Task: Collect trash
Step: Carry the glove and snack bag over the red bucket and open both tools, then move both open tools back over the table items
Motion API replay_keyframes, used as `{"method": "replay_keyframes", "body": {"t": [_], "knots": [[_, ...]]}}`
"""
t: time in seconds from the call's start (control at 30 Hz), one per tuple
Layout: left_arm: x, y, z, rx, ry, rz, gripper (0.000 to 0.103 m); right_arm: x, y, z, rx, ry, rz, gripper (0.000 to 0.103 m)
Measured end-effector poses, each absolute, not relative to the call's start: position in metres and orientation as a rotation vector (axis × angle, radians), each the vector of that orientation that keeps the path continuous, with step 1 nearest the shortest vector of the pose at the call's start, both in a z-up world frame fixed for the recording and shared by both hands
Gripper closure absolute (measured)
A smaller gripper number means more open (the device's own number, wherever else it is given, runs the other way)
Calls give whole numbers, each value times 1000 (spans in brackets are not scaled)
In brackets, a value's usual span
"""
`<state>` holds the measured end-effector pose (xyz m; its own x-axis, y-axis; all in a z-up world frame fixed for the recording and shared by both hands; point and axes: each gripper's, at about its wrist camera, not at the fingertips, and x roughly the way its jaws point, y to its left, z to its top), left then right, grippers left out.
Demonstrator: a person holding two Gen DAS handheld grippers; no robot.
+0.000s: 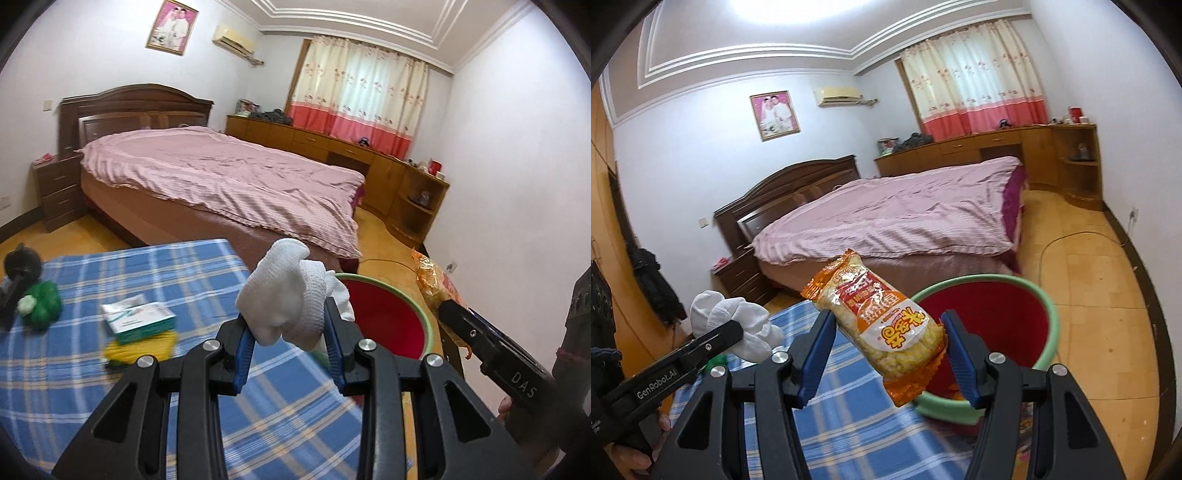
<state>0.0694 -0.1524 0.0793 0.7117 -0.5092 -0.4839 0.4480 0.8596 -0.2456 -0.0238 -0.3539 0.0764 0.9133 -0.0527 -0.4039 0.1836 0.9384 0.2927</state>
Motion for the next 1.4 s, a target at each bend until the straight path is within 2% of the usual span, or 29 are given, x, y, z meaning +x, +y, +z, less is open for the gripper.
{"method": "replay_keyframes", "body": {"t": [0.33,0.83,1.07,1.4], "knots": [[90,-229,62,-28,616,-598,68,-10,-403,57,322,419,-211,41],[131,-298,-1,65,781,-612,68,28,-469,-8,419,549,-259,41],[136,-305,-6,81,775,-604,50,44,-477,-21,442,573,-277,39],[134,-296,-6,54,786,-579,49,41,-481,-32,510,566,-255,34]]}}
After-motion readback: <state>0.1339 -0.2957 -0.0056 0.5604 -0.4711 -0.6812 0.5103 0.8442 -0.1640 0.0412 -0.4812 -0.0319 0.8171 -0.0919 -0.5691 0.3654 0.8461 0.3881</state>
